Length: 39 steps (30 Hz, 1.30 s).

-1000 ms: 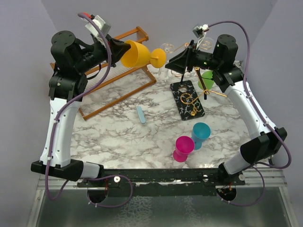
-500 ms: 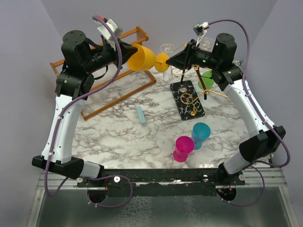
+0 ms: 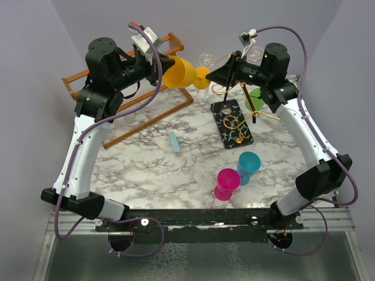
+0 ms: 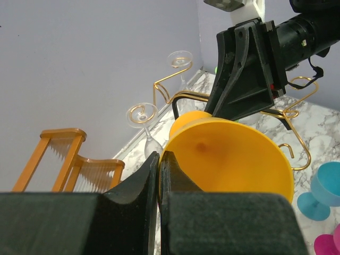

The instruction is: Place the wine glass upside down on the wine glass rack

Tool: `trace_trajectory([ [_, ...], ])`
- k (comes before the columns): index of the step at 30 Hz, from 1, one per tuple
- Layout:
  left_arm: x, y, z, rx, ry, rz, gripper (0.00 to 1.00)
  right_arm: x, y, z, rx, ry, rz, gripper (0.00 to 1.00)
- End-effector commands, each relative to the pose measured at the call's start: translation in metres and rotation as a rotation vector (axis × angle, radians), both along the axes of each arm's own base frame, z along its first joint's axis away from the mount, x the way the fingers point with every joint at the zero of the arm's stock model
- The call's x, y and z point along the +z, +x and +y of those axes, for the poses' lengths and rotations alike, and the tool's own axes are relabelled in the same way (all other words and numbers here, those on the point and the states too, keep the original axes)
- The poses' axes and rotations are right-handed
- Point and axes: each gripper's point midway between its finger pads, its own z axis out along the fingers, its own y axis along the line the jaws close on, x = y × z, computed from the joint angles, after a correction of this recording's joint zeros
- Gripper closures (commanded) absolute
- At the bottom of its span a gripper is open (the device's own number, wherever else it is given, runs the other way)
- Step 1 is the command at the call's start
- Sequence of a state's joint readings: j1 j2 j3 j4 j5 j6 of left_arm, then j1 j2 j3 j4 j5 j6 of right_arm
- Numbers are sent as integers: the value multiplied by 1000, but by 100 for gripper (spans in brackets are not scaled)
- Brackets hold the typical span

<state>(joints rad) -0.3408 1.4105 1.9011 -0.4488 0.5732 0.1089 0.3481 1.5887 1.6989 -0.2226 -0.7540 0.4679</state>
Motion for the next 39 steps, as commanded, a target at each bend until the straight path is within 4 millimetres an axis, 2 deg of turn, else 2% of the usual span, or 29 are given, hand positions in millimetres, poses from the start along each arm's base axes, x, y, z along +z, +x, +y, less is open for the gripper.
trace_trajectory([
  [1, 13, 1, 2, 27, 9, -55, 100, -14, 5, 2, -26, -7, 48, 74],
  [10, 11, 2, 0, 27, 24, -65, 100, -20, 6, 6, -7, 10, 88, 81],
  [13, 9, 1, 0, 29, 36, -72, 100, -21, 5, 8, 9, 19, 92, 88],
  [17, 6, -7, -1, 1, 52, -77, 100, -23, 8, 7, -3, 12, 86, 98],
  [20, 2, -14, -2, -26, 66, -75, 99, -21, 12, 6, -21, 1, 68, 98],
  [24, -3, -26, -3, -66, 93, -80, 88, -17, 20, 0, -64, -29, 18, 98],
  [28, -11, -34, -1, -84, 131, -86, 74, -13, 27, -7, -110, -71, -43, 98],
  [39, -38, -54, 31, -49, 357, -166, 35, -10, 53, -28, -233, -225, -229, 99],
])
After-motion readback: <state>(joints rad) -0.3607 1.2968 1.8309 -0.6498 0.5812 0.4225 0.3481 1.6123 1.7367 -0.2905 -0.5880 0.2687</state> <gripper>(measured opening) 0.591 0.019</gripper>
